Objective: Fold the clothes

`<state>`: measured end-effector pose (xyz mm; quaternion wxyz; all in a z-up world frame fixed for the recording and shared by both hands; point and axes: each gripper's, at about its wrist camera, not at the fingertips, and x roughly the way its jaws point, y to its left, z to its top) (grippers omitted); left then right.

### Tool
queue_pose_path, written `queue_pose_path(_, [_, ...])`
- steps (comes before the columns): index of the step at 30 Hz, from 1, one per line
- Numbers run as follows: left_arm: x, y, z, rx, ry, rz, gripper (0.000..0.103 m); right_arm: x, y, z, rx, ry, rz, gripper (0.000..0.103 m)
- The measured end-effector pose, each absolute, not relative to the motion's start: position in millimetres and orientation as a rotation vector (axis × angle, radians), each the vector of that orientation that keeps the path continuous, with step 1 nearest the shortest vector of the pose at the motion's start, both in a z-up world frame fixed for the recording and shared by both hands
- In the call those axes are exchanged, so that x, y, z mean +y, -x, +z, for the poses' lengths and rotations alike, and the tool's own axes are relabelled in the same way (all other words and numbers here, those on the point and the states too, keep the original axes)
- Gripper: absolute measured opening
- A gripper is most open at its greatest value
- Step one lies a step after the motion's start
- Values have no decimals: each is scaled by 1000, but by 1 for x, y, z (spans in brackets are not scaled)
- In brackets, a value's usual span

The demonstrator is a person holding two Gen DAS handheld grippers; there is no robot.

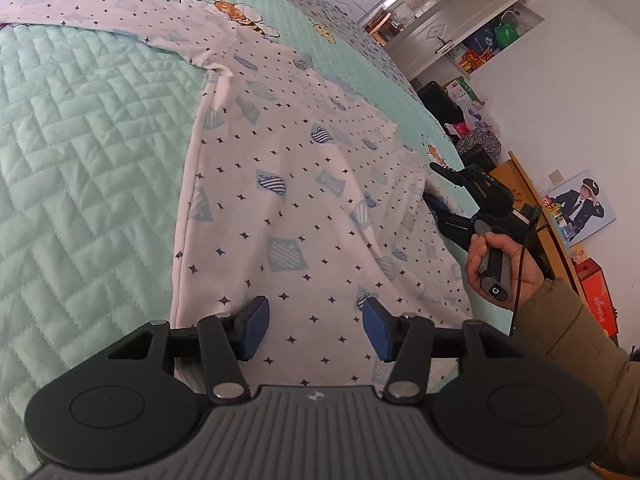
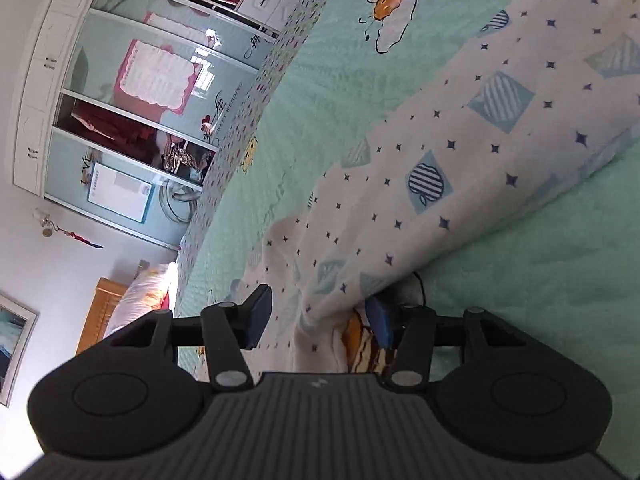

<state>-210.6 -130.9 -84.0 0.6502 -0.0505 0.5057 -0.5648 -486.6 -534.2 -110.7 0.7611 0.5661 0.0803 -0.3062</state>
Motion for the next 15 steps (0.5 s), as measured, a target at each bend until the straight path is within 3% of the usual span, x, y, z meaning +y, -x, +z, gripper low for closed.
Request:
queue_pose_path(1, [-131,211,-84,1148,110,-1283,54,-539,483,-113,165,-1245,-665,24])
queue_pose_path(2, [-131,211,-83,1147,102,-1285,54,-542,482,-114,182,-1242,-665,14])
queue_pose_path(4, [-130,212,-83,1144,82,-1290,54,-548,481,-114,209,-1217,-669,8])
queue_pose_path(11, [-126,212,-85,1141,68,-1291,54,-569,484,-112,240,-1143,-663,5])
queue_pose_path(15, [-126,214,-84,1128,63,-1286,54,-553,500,-102,262,-1137,-617,28])
